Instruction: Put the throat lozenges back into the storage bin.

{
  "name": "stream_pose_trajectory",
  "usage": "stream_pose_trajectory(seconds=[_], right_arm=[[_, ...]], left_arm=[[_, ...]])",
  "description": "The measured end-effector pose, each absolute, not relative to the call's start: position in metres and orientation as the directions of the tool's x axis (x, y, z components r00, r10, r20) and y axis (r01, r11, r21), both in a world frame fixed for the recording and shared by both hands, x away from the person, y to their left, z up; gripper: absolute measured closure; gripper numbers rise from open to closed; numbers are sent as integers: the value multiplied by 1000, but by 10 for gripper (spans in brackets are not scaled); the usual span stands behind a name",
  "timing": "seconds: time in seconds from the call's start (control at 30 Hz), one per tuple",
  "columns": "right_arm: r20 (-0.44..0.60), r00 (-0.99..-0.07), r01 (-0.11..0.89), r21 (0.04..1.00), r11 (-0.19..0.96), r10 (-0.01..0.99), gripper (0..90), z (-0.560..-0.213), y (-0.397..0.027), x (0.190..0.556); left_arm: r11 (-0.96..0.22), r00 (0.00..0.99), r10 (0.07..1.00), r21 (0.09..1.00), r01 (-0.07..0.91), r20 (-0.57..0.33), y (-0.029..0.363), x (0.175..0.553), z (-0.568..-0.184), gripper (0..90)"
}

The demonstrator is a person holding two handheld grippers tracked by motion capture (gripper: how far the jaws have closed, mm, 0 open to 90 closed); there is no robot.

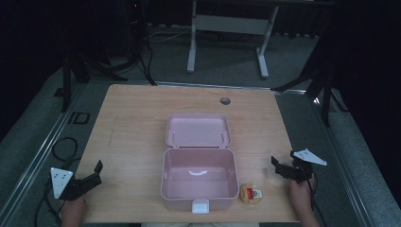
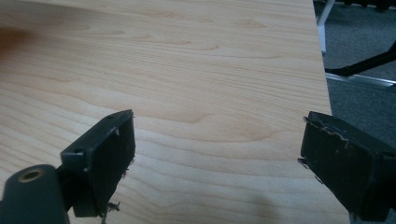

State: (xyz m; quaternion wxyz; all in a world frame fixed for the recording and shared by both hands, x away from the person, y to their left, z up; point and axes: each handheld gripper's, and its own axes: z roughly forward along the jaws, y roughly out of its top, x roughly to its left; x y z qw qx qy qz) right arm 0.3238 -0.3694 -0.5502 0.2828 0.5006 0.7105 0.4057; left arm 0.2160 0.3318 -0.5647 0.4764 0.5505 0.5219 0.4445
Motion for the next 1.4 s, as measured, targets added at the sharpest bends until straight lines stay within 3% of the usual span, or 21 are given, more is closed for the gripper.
stream_pose_trajectory(seconds=[0.33,0.57,0.73,0.93,1.4], right_arm=[[-1,-420,522,817,243,908,100,-550,-364,327],[-10,-518,637,663,393,855,100,-545,-351,331],[-12,-551,641,634,432,834,100,-536,-349,327],[-46,-613,651,536,537,789,100,-525,-349,321],[28,-710,674,317,668,704,100,-516,-366,310]], left_arm=[[7,63,998,988,154,-17,334,216,-565,3],[13,69,997,988,153,-23,334,216,-565,3],[12,72,997,988,155,-24,334,215,-565,3],[10,74,997,987,158,-22,334,216,-564,3],[7,81,997,987,163,-20,333,216,-564,3]])
